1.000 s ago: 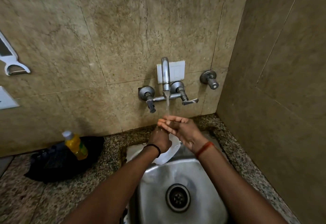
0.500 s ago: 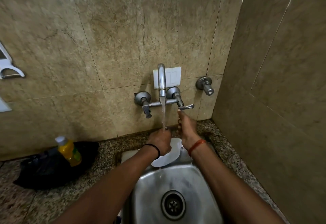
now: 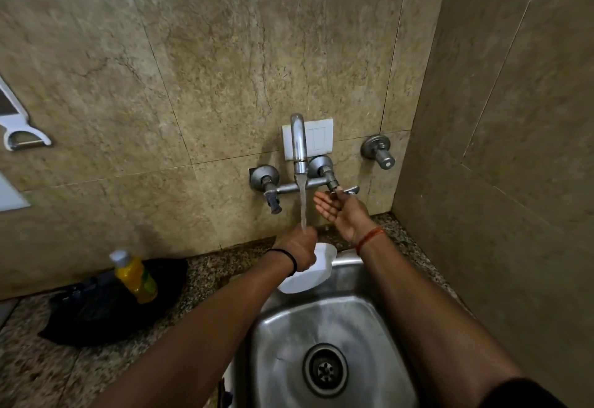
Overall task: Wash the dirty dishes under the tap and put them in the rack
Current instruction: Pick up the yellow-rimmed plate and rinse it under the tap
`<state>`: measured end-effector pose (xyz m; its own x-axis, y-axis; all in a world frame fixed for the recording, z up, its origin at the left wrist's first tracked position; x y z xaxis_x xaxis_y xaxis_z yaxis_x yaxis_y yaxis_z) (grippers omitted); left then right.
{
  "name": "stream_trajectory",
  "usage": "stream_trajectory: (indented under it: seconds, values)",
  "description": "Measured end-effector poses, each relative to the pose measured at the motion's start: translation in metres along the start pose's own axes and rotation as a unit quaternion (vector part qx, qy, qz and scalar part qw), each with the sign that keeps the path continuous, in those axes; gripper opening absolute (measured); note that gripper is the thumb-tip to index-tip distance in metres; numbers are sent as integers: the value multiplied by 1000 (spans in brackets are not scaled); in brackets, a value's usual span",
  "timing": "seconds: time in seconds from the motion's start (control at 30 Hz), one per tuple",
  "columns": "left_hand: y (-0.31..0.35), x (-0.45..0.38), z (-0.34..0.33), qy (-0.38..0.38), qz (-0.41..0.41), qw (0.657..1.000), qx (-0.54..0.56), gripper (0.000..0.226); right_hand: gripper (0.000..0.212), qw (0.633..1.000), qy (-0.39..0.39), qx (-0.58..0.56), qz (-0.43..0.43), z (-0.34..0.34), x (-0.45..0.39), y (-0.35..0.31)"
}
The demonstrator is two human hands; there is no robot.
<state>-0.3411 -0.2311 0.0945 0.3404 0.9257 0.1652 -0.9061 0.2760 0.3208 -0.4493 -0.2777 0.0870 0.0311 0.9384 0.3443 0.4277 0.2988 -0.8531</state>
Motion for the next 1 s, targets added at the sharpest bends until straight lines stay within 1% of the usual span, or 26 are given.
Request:
stream_trajectory:
  seconds: [0.13,0.2,0.27,0.33,0.37,0.43,0.5,0.53,0.6,0.63,0.67,0.7,0.77,0.8,0.9,1.0]
  values:
    - [-2,1,-4,4,-4,1000,-9,22,32,998,-36,-50,-22,5,-7,1]
    - [-3,2,-7,0,-2,1000,-3,26,31,998,-30,-40,-26,3,-8,0]
    - [-4,1,-12,-10,-1,1000,1,25,26,998,-36,-27,-41,-1,-3,3]
    - [-7,0,-17,-19,-1,1000,-1,24,30,991,-106,-22,-77,-10,11,12]
    - [-9,1,-19,-25,-2,1000,-4,28,33,985,-149,-9,-90,-16,20,17]
    - [-13,1,-25,-41,-12,999,-12,45,33,970,-219,36,-96,-27,36,24]
    - [-16,2,-27,-54,-13,998,-21,56,29,959,-252,93,-85,-35,45,25]
    - [-18,3,-27,-53,-10,998,-25,56,25,957,-250,128,-79,-37,47,25]
    - [-20,2,-26,-49,-8,998,-28,45,17,951,-217,212,-55,-38,45,25]
    - [-20,3,-24,-40,-7,999,-23,39,15,950,-187,247,-40,-37,42,24]
    - [-20,3,-22,-32,-4,999,-11,33,18,951,-149,268,-27,-34,40,24]
    - [-20,4,-19,-20,-3,1000,0,28,27,956,-107,274,-18,-30,37,24]
    - [-20,4,-14,2,-3,1000,7,22,45,967,-40,253,-6,-21,33,21]
    - [-19,5,-12,4,-2,1000,2,20,47,970,-13,244,-3,-16,31,20]
    - [-17,5,-10,5,-3,1000,-3,22,38,978,59,200,-22,4,25,15]
    - [-11,2,-8,2,-14,1000,4,24,22,992,77,97,-29,18,17,8]
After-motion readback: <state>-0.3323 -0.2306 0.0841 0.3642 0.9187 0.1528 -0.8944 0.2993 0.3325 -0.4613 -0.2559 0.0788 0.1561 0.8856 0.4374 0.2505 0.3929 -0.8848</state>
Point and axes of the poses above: each hand's wrist, its own x-axis away from the middle knuckle, its own z-axis out of the back of the hand, y = z × x, the point moved 4 cm from there along -x, towards the middle knuckle, and after that the axes turned 13 degrees about x, right-handed, at the moved point
